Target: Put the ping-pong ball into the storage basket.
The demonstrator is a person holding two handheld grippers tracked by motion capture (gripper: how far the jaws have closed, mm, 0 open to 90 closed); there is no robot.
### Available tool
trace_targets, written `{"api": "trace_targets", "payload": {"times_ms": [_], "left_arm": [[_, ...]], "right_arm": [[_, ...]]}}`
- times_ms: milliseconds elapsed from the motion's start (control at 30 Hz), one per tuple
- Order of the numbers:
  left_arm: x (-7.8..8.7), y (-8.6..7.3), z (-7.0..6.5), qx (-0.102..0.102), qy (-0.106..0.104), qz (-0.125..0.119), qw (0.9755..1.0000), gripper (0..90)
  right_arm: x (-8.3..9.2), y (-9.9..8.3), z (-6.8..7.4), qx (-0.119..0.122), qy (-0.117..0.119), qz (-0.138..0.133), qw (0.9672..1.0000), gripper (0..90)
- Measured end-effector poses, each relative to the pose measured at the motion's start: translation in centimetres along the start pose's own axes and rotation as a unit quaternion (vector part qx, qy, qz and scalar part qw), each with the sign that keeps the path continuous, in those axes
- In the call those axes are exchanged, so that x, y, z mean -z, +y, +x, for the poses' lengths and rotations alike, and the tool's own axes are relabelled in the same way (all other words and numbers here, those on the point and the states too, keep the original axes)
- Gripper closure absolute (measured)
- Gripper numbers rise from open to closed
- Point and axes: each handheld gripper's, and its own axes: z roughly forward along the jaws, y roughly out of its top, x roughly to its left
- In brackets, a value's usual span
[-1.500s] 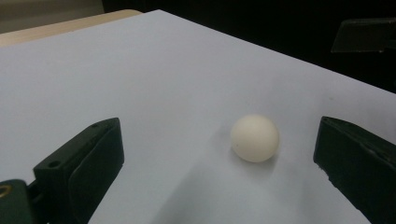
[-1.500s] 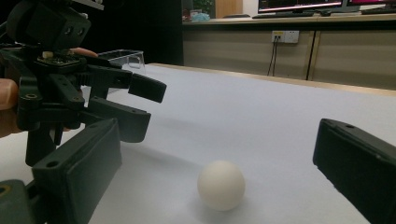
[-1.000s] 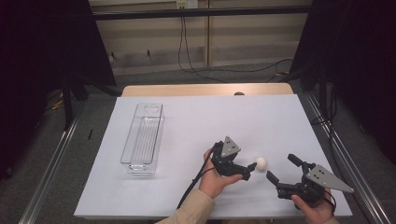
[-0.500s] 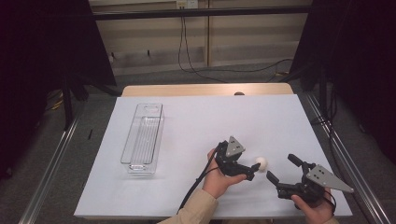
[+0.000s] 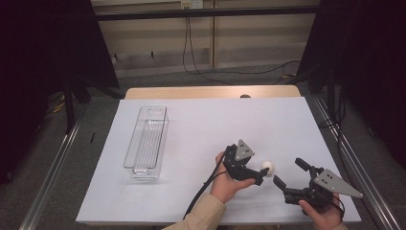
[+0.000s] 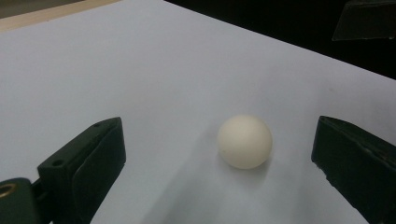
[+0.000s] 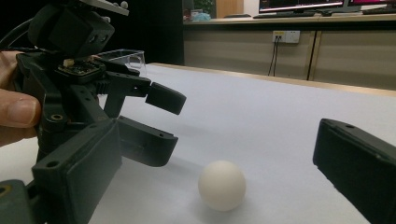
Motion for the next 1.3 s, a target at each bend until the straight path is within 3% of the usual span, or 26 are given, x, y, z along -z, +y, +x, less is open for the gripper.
{"api": "trace_targets", "payload": {"times_ms": [100, 367, 533, 1300], "left_arm": [[0.0, 0.1, 0.1, -0.008, -0.002, 0.004, 1.0, 3.0], [-0.5, 0.0, 0.0, -0.003, -0.004, 0.005, 1.0, 3.0], [-0.7, 0.0, 0.0, -0.01, -0.001, 0.017, 0.9998, 3.5], [-2.0, -0.4, 0.1, -0.021, -0.018, 0.026, 0.9993, 13.1]], "right_arm": [[0.0, 0.0, 0.0, -0.001, 0.0, 0.0, 1.0, 0.6], [0.0, 0.0, 0.0, 0.002, 0.004, 0.002, 1.0, 0.6], [0.0, 0.0, 0.0, 0.001, 0.0, 0.0, 1.0, 0.6], [0.0, 0.0, 0.1, 0.001, 0.003, 0.001, 1.0, 0.6]]}}
